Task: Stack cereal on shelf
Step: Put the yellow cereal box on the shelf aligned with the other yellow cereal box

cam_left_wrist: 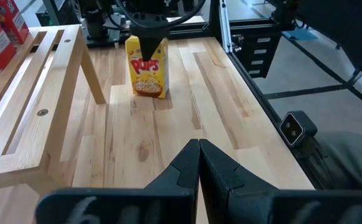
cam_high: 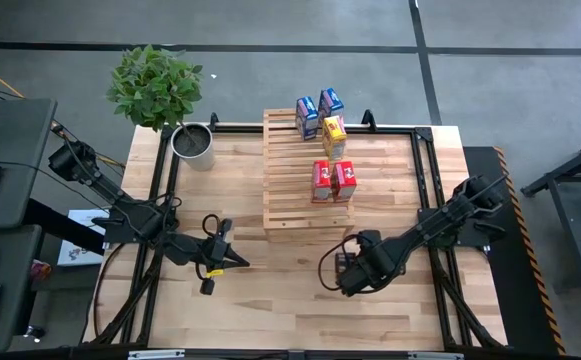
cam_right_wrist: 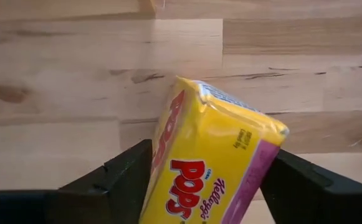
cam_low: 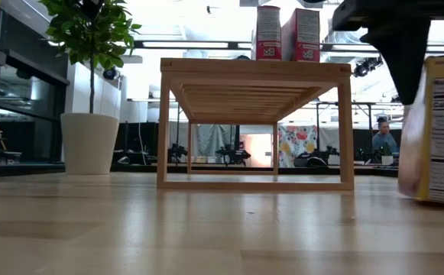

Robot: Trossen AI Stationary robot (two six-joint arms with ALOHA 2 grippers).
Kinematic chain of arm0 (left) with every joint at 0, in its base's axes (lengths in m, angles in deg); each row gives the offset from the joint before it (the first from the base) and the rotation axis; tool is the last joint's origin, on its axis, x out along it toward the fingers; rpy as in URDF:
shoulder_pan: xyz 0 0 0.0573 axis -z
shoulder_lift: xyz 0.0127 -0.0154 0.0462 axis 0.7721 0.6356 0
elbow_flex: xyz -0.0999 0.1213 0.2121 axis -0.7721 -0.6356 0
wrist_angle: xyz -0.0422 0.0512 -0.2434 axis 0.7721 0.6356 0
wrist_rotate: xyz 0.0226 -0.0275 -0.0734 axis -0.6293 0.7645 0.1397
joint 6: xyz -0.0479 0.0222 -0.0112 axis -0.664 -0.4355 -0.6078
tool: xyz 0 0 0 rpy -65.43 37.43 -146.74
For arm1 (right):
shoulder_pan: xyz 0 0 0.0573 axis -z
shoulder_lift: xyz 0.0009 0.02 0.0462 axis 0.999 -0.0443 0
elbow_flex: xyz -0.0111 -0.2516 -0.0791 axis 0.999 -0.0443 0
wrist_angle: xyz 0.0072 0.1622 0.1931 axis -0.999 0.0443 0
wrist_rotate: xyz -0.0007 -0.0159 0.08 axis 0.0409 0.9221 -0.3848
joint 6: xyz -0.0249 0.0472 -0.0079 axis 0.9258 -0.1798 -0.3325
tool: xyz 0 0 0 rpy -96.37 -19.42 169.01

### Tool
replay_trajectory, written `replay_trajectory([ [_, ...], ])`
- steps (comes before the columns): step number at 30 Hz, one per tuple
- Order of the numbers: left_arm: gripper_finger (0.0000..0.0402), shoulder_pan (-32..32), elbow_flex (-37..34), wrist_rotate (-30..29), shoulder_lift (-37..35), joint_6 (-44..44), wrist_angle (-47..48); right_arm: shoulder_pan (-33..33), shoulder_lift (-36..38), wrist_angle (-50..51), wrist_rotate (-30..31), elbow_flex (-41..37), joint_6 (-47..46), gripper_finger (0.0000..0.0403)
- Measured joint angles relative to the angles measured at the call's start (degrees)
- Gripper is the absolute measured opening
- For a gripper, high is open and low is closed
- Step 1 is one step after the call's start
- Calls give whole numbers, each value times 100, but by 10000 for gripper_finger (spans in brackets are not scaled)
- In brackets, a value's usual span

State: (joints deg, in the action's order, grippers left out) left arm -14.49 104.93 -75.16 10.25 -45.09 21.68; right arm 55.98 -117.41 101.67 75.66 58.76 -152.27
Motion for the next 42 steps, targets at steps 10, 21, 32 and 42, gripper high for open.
replay_trajectory([
  [10,0,2,0,-7,-426,2,623,-1,0,-97,-659,249,1758,138],
  [21,0,188,-154,-668,-1165,2,858,-16,0,-1707,1484,2491,6172,107],
  [32,0,186,-273,-817,-1246,7,524,866,20,-1575,5068,4726,9448,104],
  [42,0,186,-273,-815,-1244,5,520,3347,-38,-656,2372,4931,8196,103],
])
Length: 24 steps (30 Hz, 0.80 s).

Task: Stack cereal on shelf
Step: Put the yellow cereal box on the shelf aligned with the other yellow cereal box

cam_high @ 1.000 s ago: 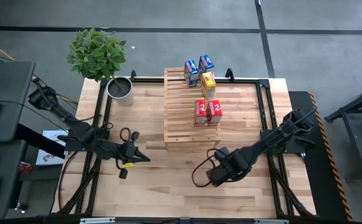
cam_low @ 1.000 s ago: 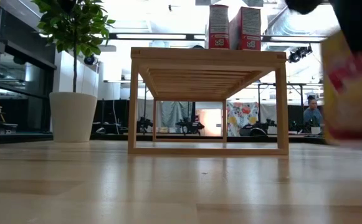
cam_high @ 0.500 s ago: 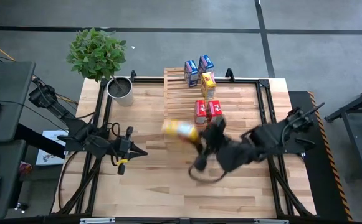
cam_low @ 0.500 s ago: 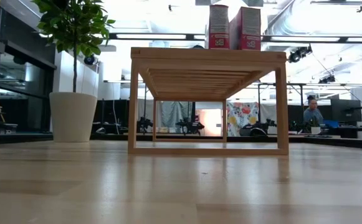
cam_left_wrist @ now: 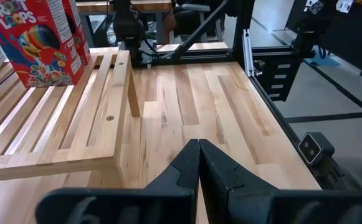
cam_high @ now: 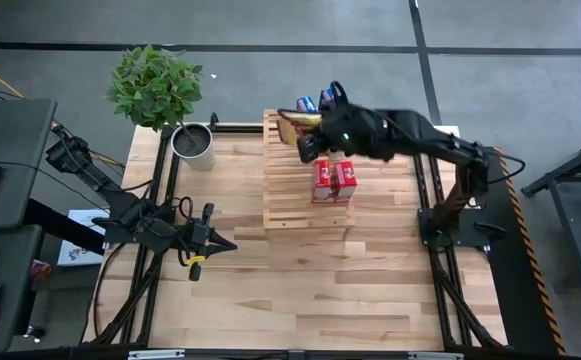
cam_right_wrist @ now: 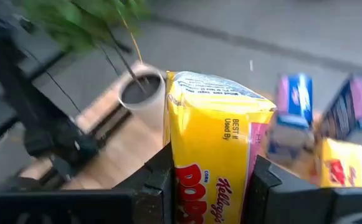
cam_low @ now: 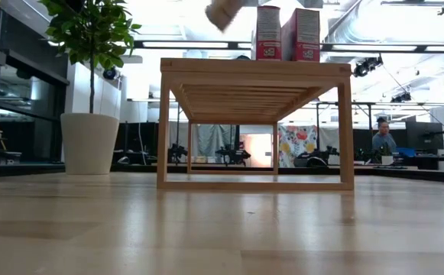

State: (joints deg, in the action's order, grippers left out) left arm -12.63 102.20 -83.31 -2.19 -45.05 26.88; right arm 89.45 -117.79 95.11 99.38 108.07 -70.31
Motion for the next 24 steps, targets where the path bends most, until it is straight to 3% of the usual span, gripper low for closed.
replay_trajectory([
  [2,0,0,0,0,0,5,-6,314,-38,432,-424,-14,-141,103],
  [10,0,0,24,-4,2,427,-353,777,-95,1346,-1069,-15,-236,103],
  [24,0,0,24,-9,2,692,-582,1129,-343,1743,-1200,-13,-322,103],
])
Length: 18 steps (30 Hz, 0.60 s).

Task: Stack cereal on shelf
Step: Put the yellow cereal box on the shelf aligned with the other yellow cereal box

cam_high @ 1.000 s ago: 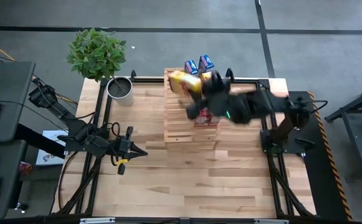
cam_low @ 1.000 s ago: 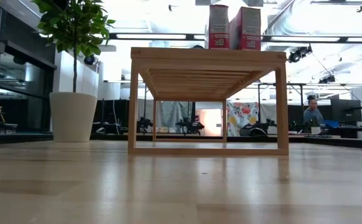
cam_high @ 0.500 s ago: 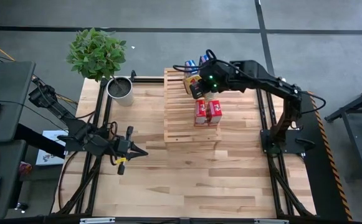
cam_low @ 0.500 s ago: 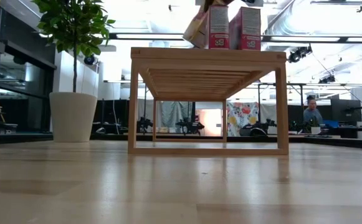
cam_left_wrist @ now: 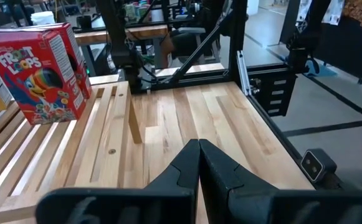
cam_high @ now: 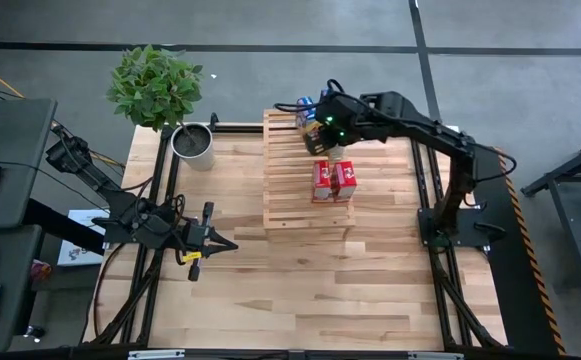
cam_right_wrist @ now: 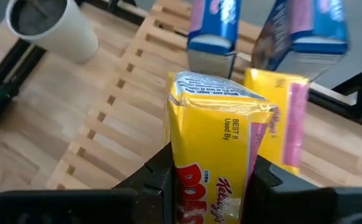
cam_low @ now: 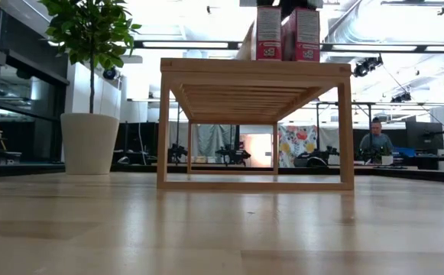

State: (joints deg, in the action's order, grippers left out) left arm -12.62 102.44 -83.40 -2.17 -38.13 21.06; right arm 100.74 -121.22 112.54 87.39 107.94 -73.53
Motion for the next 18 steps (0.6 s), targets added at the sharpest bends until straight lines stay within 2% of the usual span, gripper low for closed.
replay_trajectory([
  [18,0,1,4,-4,0,-43,13,174,-317,-54,-112,-4,198,103],
])
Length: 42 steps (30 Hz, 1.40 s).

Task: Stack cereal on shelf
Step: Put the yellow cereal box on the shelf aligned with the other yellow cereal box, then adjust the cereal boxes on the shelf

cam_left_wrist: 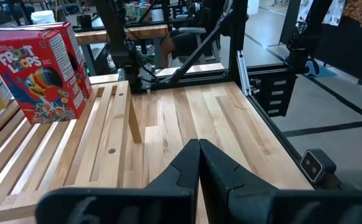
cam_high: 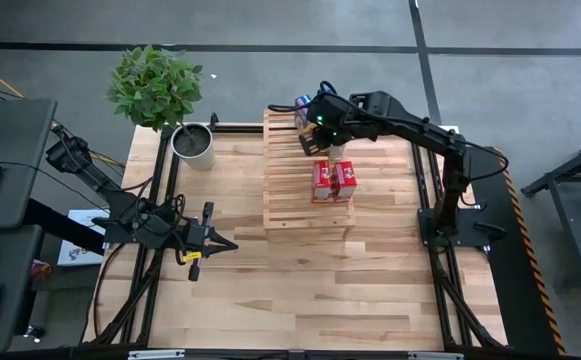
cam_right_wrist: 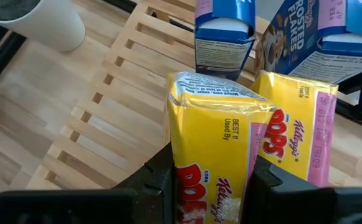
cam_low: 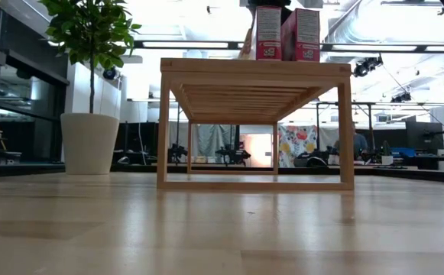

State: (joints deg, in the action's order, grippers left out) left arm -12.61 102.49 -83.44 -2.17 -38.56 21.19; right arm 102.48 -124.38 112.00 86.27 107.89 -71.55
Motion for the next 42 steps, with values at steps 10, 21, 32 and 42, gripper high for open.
replay_trajectory([
  [10,0,-2,0,0,0,-34,-2,-1,0,38,-12,0,-42,104],
  [21,0,0,0,2,0,-52,2,-3,0,40,67,0,-42,188],
  [32,0,-2,0,1,0,-50,18,-3,0,-109,230,0,72,217],
  [42,0,0,0,2,-2,-55,88,-58,159,-953,122,0,1066,215],
])
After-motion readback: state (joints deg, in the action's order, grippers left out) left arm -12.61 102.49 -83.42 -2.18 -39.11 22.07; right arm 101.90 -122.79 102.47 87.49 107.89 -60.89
